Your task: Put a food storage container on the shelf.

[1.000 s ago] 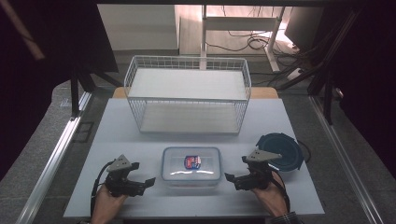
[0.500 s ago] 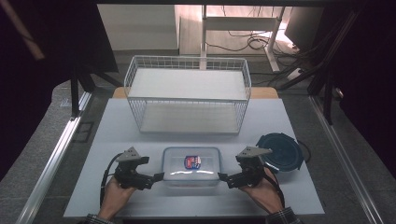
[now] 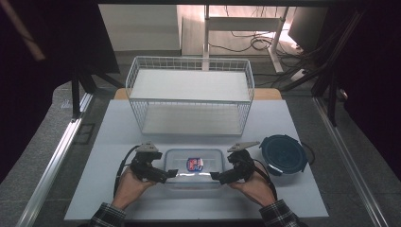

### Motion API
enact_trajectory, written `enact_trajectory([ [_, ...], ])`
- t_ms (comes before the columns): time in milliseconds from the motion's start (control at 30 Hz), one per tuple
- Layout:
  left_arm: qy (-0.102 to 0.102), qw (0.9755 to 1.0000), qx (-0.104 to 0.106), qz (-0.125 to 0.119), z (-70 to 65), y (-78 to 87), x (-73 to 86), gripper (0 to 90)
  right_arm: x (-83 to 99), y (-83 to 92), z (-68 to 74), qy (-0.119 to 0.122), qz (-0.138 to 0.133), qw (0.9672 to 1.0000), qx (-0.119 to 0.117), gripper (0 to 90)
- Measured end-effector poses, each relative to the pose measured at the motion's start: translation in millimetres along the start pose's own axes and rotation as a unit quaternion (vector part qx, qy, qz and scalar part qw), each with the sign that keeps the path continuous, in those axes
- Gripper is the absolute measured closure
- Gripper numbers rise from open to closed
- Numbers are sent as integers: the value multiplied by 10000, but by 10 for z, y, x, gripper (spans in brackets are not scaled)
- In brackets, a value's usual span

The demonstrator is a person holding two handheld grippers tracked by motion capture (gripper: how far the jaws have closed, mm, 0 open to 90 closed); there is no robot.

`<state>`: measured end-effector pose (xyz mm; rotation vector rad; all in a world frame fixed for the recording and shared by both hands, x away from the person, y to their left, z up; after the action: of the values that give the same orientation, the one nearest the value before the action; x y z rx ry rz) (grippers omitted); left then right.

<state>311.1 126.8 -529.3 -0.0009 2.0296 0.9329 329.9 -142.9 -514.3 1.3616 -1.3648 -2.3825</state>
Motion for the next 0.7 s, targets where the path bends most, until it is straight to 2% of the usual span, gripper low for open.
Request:
enact_trajectory([
  [33, 88, 9999, 129, 6, 10, -21, 9, 0, -3, -23, 1, -59, 16, 9999, -86, 0],
  [67, 88, 9999, 129, 6, 10, -21, 9, 0, -4, -42, -4, -120, 32, 9998, -160, 0],
  [100, 191, 9995, 265, 14, 24, -35, 21, 0, -2, -56, -9, -218, 82, 9994, -261, 0],
  [133, 372, 9976, 578, 125, 40, -59, 64, 0, 5, -69, -18, -300, 133, 9988, -366, 0],
  [167, 491, 9961, 706, 174, 37, -72, 88, 0, 16, -82, -25, -395, 181, 9979, -482, 1],
  [233, 572, 9952, 775, 160, 21, -63, 123, 0, 48, -109, -23, -549, 307, 9951, -766, 0],
  [300, 526, 9959, 719, 175, -16, -17, 141, 30, 68, -106, -8, -600, 325, 9948, -758, 12],
  [367, 514, 9960, 723, 108, -31, 42, 168, 84, 70, -70, 15, -516, 327, 9957, -691, 43],
  [467, 566, 9954, 777, 21, -41, 119, 200, 216, 83, 34, 48, -483, 285, 9968, -570, 145],
  [567, 502, 9958, 761, 42, -120, 196, 268, 275, 145, 115, 64, -598, 277, 9957, -658, 229],
  [600, 499, 9960, 735, -24, -143, 228, 283, 295, 169, 146, 64, -655, 227, 9953, -683, 271],
  [633, 586, 9953, 759, -103, -148, 251, 292, 334, 193, 192, 55, -730, 140, 9944, -752, 320],
  [667, 586, 9953, 759, -103, -148, 251, 292, 384, 207, 224, 44, -751, 112, 9939, -803, 367],
  [700, 754, 9927, 894, -295, -132, 297, 330, 432, 221, 256, 32, -785, 48, 9931, -874, 407],
])
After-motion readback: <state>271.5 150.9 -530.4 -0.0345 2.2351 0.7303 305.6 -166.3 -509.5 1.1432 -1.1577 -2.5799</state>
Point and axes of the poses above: each handheld gripper's, and its own axes: y roughly backward along the jaws, x roughly out of its underside, z roughly to its left, the point moved 4 cm from there along -y, roughly forward along the jaws, and after that the axes turned 3 degrees about x, right-handed, at the moved point
